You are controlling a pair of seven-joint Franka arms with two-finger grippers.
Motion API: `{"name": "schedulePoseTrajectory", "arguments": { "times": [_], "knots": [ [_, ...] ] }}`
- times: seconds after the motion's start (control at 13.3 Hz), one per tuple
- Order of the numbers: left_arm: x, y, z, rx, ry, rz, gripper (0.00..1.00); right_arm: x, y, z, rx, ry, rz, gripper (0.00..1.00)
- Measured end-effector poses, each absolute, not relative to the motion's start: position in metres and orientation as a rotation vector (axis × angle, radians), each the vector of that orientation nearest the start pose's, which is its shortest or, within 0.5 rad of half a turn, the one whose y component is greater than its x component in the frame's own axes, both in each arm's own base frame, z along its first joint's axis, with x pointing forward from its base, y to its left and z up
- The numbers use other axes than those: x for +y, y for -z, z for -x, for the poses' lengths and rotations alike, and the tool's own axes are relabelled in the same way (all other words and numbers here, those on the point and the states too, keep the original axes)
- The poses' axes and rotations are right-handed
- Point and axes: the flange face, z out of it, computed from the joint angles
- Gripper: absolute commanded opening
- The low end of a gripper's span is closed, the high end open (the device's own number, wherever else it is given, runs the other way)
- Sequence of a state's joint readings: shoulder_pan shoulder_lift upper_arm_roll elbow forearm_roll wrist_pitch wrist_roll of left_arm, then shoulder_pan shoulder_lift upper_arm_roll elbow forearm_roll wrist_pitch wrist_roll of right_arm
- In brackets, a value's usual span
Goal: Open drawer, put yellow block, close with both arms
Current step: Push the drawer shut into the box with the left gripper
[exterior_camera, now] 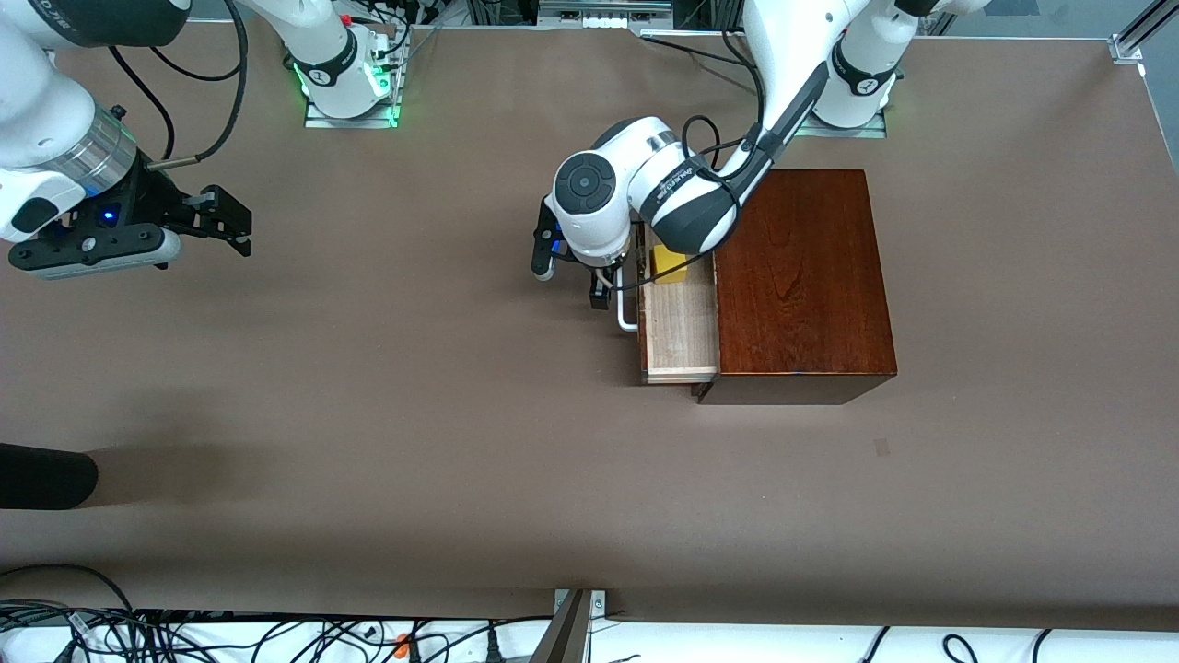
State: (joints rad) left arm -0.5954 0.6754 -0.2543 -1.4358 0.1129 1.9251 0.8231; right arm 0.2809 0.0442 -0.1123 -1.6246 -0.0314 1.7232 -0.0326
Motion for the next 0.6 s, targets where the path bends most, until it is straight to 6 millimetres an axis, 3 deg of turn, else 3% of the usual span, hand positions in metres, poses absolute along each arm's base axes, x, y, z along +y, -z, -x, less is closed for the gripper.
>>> {"name": "schedulePoseTrajectory", "arguments": {
  "times": [0.6],
  "knots": [
    [-0.448,-0.288,-0.517,2.279,-0.475,2.195,1.00,0.102,-0.587,-0.573,-0.341,0.105,3.153,1.00]
  ]
}}
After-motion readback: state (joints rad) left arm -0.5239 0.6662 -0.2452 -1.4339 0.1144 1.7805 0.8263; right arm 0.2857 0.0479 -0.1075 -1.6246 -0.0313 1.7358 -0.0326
